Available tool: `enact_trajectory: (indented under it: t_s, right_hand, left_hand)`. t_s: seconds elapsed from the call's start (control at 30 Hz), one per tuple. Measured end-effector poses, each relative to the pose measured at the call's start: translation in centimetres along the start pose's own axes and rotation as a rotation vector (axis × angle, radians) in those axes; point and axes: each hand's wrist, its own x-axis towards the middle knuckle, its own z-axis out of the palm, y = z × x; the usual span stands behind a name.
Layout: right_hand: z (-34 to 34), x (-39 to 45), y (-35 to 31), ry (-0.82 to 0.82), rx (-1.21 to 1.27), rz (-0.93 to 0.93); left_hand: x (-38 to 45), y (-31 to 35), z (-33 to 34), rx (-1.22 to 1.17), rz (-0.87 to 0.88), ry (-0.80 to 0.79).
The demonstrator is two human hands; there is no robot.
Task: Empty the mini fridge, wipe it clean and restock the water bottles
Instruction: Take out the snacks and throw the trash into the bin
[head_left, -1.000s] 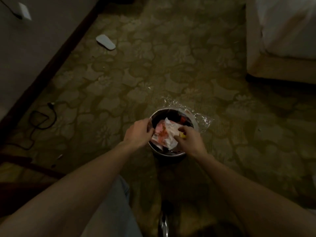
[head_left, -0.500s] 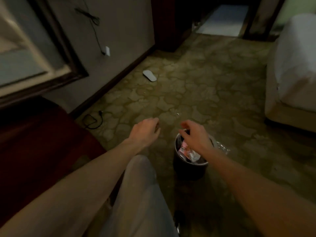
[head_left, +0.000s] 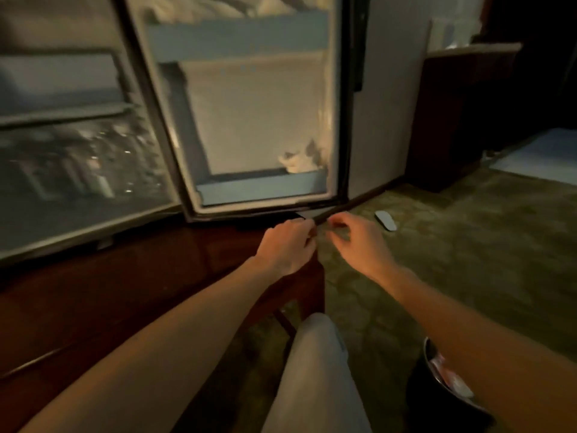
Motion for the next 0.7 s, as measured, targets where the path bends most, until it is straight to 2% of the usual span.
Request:
enact_trajectory:
  t_s: [0.17,0.3,0.4,0.53,0.7]
  right_hand:
    - [0.0,4.6,-7.0,0.073,-0.044,-0.192]
    - [-0.7,8.6,-9.6,0.11,-0.119,-0.245]
    - [-1.2,11.6,-9.7,0.105,-0.216,-0.205]
    - [-1.3,13.5,-8.7,-0.063,-0.361,-0.082]
    - [-0.8,14.0,-8.1,-0.137,-0.433,-0.026]
  left_hand:
    - [-1.3,-5.1,-6.9,0.057,-0.082,0.123]
    - [-1.1,-8.1,-11.6,0.128,-0.104,0.175]
    - [-0.4,-9.6,-14.8,0.159,-0.12,0.231]
    - [1.1,-10.7,-18.2,0.149,-0.114,0.309]
    - [3.1,-11.6,-21.0,0.18,-0.111,0.351]
